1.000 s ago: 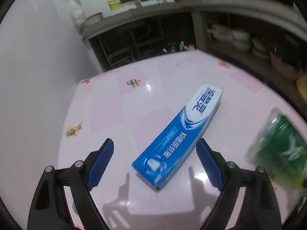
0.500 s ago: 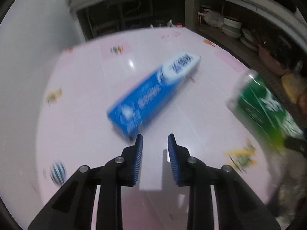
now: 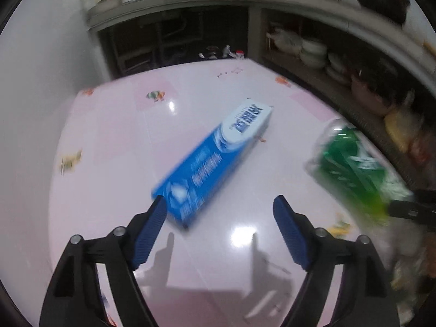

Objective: Collect trash
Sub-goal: 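Grasp the blue toothpaste box with the left tool while the right tool holds the bottle, then regrip the toothpaste box with the left tool while the right tool holds the bottle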

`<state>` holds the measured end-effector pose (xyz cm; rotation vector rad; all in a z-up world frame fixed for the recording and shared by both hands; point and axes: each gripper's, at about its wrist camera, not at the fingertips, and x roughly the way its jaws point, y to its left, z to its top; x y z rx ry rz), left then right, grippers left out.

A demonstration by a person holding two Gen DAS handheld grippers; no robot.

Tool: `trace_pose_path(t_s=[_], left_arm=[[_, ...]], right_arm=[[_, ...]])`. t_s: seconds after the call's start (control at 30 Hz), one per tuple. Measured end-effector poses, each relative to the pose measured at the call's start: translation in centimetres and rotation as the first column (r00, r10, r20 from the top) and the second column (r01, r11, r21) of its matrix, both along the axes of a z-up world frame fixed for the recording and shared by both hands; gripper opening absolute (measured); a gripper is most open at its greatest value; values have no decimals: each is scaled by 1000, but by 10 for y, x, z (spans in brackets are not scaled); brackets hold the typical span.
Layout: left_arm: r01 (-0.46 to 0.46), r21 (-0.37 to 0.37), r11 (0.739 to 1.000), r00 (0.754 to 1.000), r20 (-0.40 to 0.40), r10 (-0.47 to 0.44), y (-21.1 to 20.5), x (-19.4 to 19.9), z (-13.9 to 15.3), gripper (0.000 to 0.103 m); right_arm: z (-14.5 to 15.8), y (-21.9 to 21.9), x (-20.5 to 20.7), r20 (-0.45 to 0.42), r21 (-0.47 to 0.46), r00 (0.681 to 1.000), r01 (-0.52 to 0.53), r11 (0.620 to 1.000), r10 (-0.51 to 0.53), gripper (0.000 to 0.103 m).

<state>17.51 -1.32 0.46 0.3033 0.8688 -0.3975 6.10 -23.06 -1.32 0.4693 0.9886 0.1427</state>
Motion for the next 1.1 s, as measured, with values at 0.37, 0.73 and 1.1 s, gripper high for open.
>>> trace_pose_path(t_s=[0.37,0.73,1.1], left_arm=[[-18,61,998,989,-145,26,2,49,-23,56],[-220,-282,934,858,-511,48,34,-53,-23,56],[-208,-263,942,915,-393,93,9,-37,-10,69]], right_arm=[[-4,-4,1,6,26,1000,4,1000,-4,64],[-7,-9,0,-10,58,1000,3,998,-2,64],[-14,-7,25,-71,64,995,-64,996,69,70]])
